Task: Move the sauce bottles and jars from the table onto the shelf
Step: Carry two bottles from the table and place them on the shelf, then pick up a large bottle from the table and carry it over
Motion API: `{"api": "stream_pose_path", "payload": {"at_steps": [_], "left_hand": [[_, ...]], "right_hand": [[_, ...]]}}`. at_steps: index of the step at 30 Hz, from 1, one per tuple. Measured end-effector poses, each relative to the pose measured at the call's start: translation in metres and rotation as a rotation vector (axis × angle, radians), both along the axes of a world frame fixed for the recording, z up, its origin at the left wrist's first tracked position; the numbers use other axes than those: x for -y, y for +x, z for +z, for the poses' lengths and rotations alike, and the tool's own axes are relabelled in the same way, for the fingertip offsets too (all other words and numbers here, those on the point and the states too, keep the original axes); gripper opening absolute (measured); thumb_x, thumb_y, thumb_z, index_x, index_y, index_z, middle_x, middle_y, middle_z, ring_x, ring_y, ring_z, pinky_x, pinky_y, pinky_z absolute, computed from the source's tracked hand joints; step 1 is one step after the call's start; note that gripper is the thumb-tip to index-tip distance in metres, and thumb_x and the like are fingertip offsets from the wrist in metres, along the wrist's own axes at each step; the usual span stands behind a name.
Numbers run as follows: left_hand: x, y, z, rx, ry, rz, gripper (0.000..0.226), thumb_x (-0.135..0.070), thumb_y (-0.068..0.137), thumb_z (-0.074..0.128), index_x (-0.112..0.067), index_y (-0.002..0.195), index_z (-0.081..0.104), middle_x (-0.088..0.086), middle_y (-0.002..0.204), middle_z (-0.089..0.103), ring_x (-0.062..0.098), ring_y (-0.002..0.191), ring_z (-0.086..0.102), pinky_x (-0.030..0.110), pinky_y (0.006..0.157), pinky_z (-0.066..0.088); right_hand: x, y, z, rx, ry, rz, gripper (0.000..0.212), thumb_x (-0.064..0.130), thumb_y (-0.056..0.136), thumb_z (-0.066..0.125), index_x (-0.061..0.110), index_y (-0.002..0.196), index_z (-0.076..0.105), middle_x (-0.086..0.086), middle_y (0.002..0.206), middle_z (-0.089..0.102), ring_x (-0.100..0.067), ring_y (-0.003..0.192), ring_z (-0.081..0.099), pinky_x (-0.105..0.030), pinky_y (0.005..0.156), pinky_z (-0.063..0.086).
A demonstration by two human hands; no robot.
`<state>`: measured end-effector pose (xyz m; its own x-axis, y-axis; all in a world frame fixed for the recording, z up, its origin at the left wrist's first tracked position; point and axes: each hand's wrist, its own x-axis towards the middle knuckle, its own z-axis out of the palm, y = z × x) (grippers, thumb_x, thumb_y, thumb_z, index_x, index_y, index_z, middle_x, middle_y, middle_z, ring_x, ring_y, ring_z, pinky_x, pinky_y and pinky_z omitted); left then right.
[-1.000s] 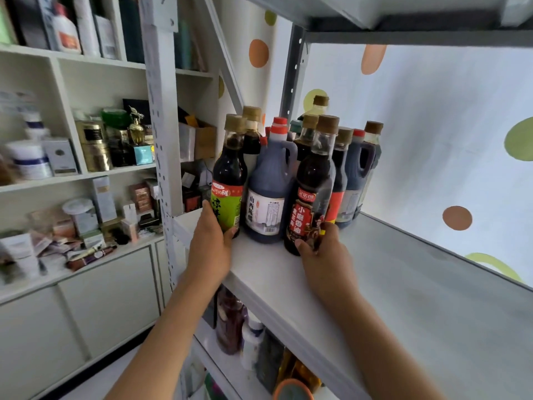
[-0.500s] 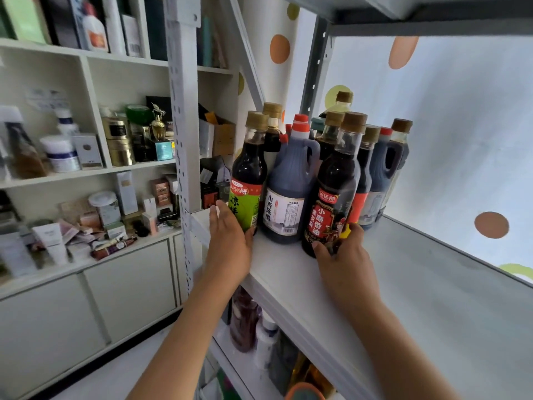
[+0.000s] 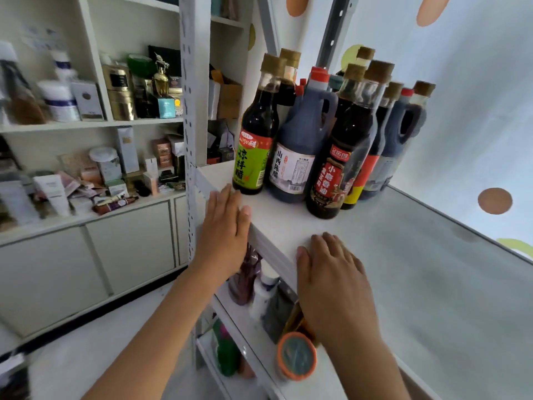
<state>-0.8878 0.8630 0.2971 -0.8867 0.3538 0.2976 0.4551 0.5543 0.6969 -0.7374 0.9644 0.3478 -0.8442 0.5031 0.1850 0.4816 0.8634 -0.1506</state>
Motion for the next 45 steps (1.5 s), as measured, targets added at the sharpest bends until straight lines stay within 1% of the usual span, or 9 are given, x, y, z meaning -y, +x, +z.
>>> {"api": "stream_pose_path", "payload": {"at_steps": [3,5,9,11,16,21,24,32,45], "left_hand": [[0.022,0.055,-0.004,-0.038,-0.148,0.021,0.050,-0.039,0.103,0.022,-0.020,0.149,0.029,0.005,0.160,0.018,0.023,0.147,0.018,0.038,0.116,0.025],[0.047,0.102,-0.001,-0.025,-0.155,0.097,0.046,-0.038,0.104,0.024,-0.023,0.144,0.040,0.000,0.156,0.030,0.012,0.143,0.026,0.028,0.108,0.031],[0.099,0.184,0.001,-0.160,-0.190,0.177,0.052,-0.036,0.104,0.023,-0.027,0.154,0.012,-0.026,0.147,-0.004,-0.011,0.137,-0.014,0.012,0.110,0.003],[0.121,0.216,-0.005,-0.192,-0.280,0.174,0.053,-0.034,0.104,0.023,-0.024,0.154,0.006,-0.022,0.151,-0.007,-0.009,0.140,-0.019,0.011,0.112,-0.007],[0.181,0.286,-0.017,-0.161,-0.383,0.355,0.053,-0.030,0.105,0.026,-0.018,0.153,0.008,-0.008,0.159,0.003,0.001,0.144,-0.011,0.019,0.116,-0.006],[0.259,0.355,-0.021,-0.101,-0.376,0.582,0.053,-0.027,0.105,0.027,-0.017,0.154,0.011,-0.005,0.161,0.007,0.008,0.148,-0.006,0.031,0.122,0.005],[0.314,0.406,-0.020,-0.110,-0.368,0.730,0.053,-0.029,0.105,0.024,-0.016,0.154,0.010,-0.004,0.162,0.006,0.006,0.147,-0.008,0.027,0.120,0.001],[0.465,0.590,-0.029,-0.073,-0.336,1.077,0.052,-0.023,0.104,0.028,-0.011,0.153,0.016,0.001,0.161,0.012,0.008,0.146,-0.005,0.030,0.121,0.005],[0.656,0.866,-0.083,0.072,-0.143,1.548,0.050,-0.020,0.105,0.029,-0.012,0.153,0.018,0.002,0.161,0.017,0.013,0.149,0.001,0.036,0.122,0.012]], "right_hand": [[0.024,0.027,-0.032,-0.109,0.070,0.042,0.053,0.025,0.087,0.060,0.001,0.134,0.058,-0.019,0.138,0.057,-0.035,0.129,0.055,-0.051,0.107,0.042],[0.039,0.051,-0.056,-0.164,0.043,0.090,0.063,0.017,0.077,0.060,-0.002,0.137,0.053,-0.021,0.141,0.054,-0.036,0.132,0.050,-0.051,0.113,0.030],[0.065,0.098,-0.076,-0.141,-0.155,0.237,0.071,0.019,0.087,0.029,0.005,0.156,0.016,-0.009,0.164,0.013,-0.020,0.152,0.004,-0.039,0.124,-0.005],[0.083,0.112,-0.087,-0.156,-0.201,0.343,0.072,0.017,0.094,0.038,0.008,0.157,0.004,-0.005,0.165,-0.001,-0.015,0.150,-0.012,-0.038,0.123,-0.010],[0.156,0.142,-0.105,-0.256,-0.253,0.592,0.065,0.015,0.088,0.027,0.001,0.151,0.031,-0.014,0.159,0.027,-0.021,0.150,0.012,-0.043,0.123,0.010],[0.238,0.185,-0.102,-0.248,-0.370,0.872,0.064,0.019,0.092,0.020,0.004,0.154,0.023,-0.011,0.163,0.016,-0.015,0.149,-0.001,-0.039,0.124,0.004],[0.293,0.220,-0.094,-0.197,-0.395,1.017,0.067,0.021,0.091,0.016,0.007,0.156,0.014,-0.007,0.165,0.006,-0.012,0.149,-0.009,-0.034,0.123,-0.004],[0.458,0.352,-0.079,-0.081,-0.444,1.343,0.064,0.010,0.098,0.035,0.009,0.157,0.009,-0.006,0.166,0.003,-0.015,0.153,-0.006,-0.033,0.124,-0.003],[0.701,0.595,-0.104,0.091,-0.476,1.759,0.057,0.011,0.102,0.034,0.010,0.156,0.016,-0.004,0.165,0.009,-0.014,0.153,0.002,-0.031,0.124,0.003]]}}
